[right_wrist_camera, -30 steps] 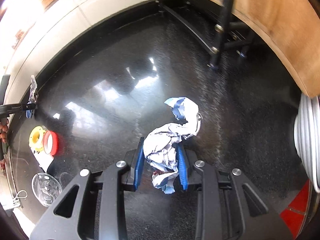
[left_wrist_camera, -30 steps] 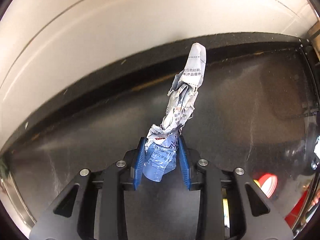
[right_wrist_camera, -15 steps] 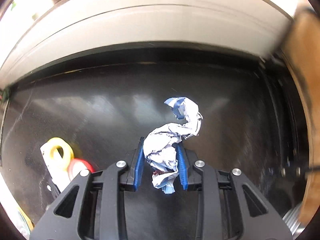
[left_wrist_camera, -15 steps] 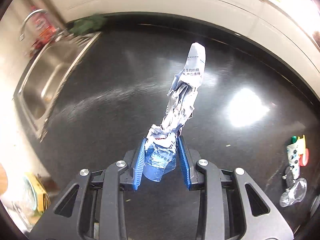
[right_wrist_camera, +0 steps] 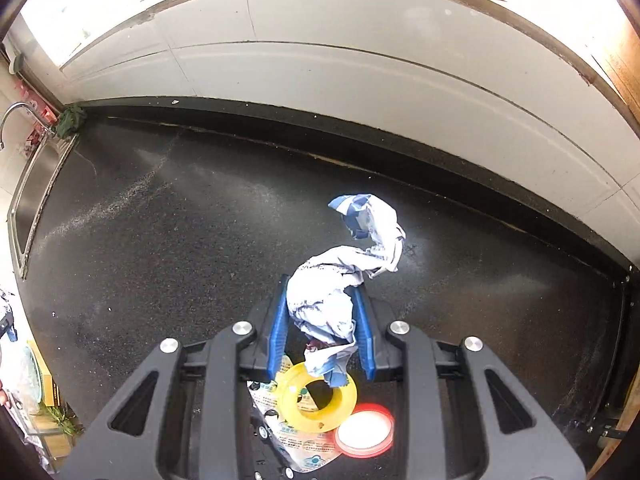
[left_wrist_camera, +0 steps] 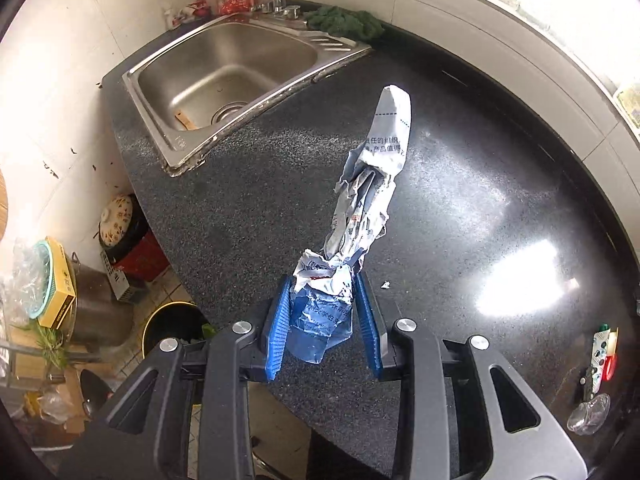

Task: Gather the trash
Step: 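Carry the crumpled paper and tissue with both tools over the black bin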

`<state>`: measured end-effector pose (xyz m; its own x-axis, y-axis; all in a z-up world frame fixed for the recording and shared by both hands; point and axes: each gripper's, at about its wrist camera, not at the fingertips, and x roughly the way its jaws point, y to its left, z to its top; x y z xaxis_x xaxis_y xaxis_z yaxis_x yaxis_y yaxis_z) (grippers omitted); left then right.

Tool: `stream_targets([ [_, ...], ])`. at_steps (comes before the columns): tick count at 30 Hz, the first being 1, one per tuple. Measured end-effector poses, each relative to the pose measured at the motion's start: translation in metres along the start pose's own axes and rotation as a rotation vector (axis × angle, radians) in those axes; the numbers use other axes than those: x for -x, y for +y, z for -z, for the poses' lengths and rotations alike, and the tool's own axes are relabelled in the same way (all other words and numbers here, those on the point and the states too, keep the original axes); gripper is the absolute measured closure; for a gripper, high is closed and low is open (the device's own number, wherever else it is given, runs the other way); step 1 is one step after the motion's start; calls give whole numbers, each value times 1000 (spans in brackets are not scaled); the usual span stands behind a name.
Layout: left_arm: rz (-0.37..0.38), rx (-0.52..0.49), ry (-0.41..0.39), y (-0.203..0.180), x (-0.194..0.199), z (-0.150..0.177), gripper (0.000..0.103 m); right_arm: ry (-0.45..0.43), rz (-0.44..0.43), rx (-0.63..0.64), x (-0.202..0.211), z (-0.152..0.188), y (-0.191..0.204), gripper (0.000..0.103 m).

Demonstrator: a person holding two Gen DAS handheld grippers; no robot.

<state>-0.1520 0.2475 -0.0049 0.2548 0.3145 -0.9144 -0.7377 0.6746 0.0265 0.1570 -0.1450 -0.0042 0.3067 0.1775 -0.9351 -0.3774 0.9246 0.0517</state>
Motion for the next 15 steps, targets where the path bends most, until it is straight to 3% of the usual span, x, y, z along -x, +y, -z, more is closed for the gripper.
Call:
stream_targets([
  [6,22,-39,-29,-9,9,-8,72,-1,15,-84,24,46,-33,73],
  [15,33,-53,-38,-13,19,-5,72,-68,54,-132,49,40,-60,73],
])
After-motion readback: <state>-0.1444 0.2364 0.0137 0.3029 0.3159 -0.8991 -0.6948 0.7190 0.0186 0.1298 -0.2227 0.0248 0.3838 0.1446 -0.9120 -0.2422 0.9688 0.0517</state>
